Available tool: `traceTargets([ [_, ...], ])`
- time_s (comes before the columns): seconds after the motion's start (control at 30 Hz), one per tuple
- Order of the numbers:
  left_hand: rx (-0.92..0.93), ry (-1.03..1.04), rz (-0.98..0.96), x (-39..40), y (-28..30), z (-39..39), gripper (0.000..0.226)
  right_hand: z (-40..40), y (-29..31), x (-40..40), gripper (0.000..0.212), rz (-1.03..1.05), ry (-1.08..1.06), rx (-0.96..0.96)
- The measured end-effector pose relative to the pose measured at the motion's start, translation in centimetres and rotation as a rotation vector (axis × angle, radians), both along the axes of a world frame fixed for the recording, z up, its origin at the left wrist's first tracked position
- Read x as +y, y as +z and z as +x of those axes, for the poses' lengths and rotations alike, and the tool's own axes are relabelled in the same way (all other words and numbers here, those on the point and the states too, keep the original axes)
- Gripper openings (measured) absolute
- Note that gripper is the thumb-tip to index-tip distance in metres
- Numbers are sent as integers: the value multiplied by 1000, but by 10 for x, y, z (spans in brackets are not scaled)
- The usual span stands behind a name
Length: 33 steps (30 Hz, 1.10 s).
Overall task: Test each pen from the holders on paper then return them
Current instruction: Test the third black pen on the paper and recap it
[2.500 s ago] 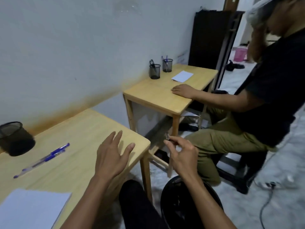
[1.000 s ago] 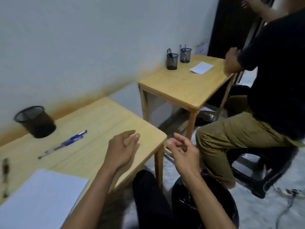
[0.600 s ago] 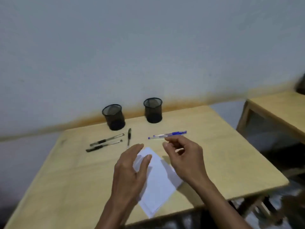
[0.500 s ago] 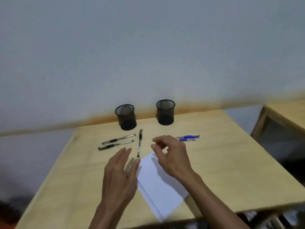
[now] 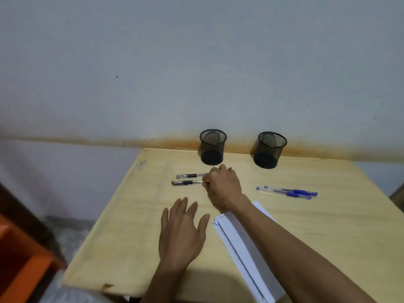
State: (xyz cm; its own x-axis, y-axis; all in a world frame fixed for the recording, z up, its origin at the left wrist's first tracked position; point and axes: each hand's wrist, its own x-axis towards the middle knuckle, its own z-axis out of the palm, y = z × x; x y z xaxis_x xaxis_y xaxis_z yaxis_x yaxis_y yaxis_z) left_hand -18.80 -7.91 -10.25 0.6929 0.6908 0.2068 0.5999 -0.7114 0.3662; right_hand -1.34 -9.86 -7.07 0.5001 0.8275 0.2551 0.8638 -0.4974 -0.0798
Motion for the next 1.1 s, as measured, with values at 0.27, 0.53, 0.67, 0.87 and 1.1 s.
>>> traceTargets([
  [0.27,-122,-20,-67,2,-2,-4,48,-7,10,-16,20,104,16,72],
  [0.53,-581,16,-177,-13,19,-13,45,-35,48,-118,8,486,-29,641],
  [0.67,-559,-222,35,-36,37,-7,45,-37,63,-174,5,545,-60,745],
  [0.87,-514,-343,49,-76,60,12,26,-41,67,-210,17,893,-92,1103],
  [1.1,-514,-389,-197,-90,78,24,7,-38,47,-201,15,804,-68,1176],
])
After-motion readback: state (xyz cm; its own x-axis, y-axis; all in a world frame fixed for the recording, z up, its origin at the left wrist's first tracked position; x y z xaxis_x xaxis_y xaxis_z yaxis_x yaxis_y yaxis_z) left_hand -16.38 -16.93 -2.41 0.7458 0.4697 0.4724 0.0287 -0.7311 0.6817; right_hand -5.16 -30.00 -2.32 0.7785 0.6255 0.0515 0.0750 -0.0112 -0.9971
